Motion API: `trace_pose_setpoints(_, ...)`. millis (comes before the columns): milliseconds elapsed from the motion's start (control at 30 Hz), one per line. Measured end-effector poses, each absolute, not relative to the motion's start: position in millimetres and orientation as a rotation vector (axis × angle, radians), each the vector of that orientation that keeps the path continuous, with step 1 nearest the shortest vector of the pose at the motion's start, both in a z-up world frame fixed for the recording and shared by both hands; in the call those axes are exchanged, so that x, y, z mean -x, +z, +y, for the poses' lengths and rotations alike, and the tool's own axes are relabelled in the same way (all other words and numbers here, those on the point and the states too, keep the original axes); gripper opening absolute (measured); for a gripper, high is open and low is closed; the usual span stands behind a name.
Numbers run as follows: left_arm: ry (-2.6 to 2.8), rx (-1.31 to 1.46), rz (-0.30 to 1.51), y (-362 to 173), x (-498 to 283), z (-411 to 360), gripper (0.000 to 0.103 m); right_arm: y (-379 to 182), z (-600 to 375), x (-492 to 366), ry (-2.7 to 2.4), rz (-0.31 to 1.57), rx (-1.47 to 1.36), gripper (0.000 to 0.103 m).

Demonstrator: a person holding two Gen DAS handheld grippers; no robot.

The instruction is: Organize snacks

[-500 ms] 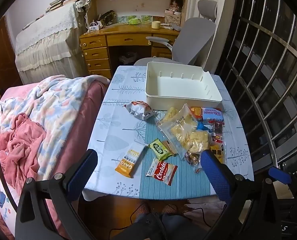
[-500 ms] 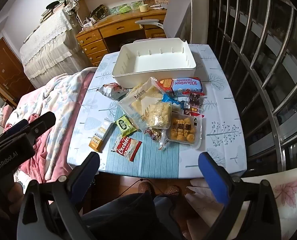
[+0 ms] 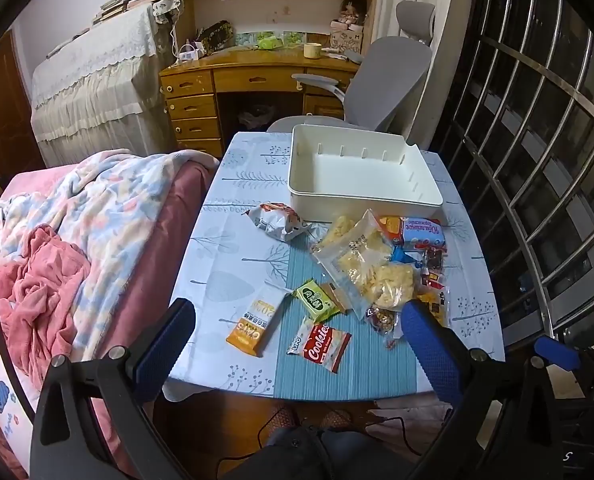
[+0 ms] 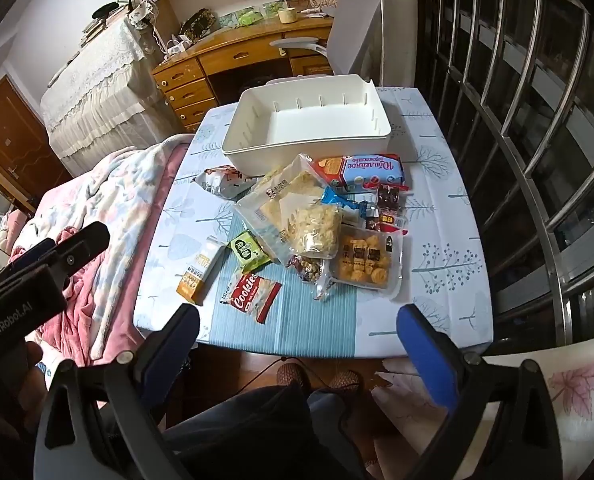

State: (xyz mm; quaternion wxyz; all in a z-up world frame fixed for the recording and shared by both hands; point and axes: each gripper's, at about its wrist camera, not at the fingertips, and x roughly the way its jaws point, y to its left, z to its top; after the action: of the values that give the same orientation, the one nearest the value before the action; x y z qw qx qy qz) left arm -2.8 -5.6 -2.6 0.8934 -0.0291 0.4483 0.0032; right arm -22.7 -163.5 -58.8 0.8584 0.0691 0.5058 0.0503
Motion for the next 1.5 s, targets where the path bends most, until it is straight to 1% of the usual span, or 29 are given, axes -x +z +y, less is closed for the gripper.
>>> trace_pose_setpoints(367, 0.010, 0.061, 0.938, -5.2, 1.9, -1.6, 0.102, -62.8, -174.1, 18.0, 0.112, 1.066, -0.142, 0.100)
trace_pose_setpoints(633, 0.067, 0.044, 0.973, -7.6, -0.7, -29.0, 0.102, -70.2, -188.2, 12.4, 0.123, 1.080, -0.132, 0.100)
trace_pose_setpoints(1033, 0.136, 0.073, 1.029, -18.8, 0.6, -44.0, 0.102, -81.0, -216.5, -5.8, 0.175, 1.090, -0.144, 0.100)
trace_pose_setpoints(1500, 0.160, 0.093, 1.012, -11.8, -13.2, -48.5, 0.102, -78.6, -234.9, -26.9, 0.190, 1.070, -0.171, 0.100)
